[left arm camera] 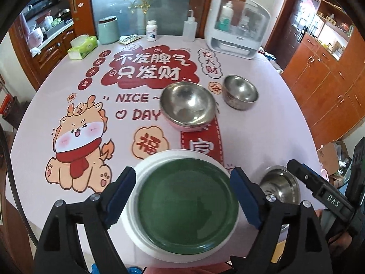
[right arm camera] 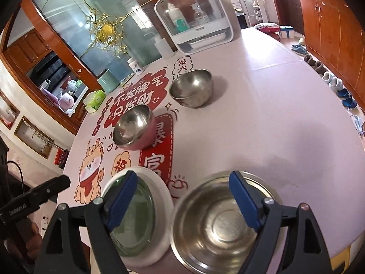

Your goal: Organize plates and bowls

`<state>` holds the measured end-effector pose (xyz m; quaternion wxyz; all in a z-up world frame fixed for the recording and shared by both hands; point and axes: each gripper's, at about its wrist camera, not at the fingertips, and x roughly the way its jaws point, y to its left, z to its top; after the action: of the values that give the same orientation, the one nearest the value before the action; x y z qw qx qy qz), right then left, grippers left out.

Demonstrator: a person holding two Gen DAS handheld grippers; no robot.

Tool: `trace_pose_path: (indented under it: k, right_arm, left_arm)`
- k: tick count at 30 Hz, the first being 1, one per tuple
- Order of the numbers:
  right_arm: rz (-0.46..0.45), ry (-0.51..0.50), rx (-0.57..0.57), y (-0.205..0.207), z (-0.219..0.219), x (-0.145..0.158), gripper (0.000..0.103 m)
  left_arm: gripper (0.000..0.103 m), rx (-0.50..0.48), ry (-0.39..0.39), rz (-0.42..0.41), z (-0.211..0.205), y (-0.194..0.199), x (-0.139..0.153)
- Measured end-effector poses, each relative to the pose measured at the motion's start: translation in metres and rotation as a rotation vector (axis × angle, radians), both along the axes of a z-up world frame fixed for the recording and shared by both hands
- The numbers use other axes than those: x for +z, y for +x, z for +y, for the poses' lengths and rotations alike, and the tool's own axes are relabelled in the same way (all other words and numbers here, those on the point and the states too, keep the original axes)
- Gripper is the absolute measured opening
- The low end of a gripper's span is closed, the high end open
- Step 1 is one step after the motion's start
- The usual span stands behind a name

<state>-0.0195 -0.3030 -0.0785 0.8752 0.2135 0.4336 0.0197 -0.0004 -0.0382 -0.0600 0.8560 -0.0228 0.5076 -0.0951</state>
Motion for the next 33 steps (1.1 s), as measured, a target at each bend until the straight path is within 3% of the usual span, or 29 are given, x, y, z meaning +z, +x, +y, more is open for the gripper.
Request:
trace_pose_path:
  k: [7,20,33]
  right_arm:
    - [0.017,0.006,-0.007,0.021,0.016,0.0,0.083]
    - [0.037,0.023,-0.062,0.058,0.044,-0.001,0.083]
    - [0.099,0.018,-0.124,0.098,0.076,-0.021,0.083]
  left_arm:
    - [0.085,-0.006,0.008,0.016,0.022,0.023,-0.002]
    - [0.085,-0.101,0.047,0.031,0.035,0.089,-0.006]
    - [0.085,-0.242,0.051,0.1,0.032,0.164,-0.039]
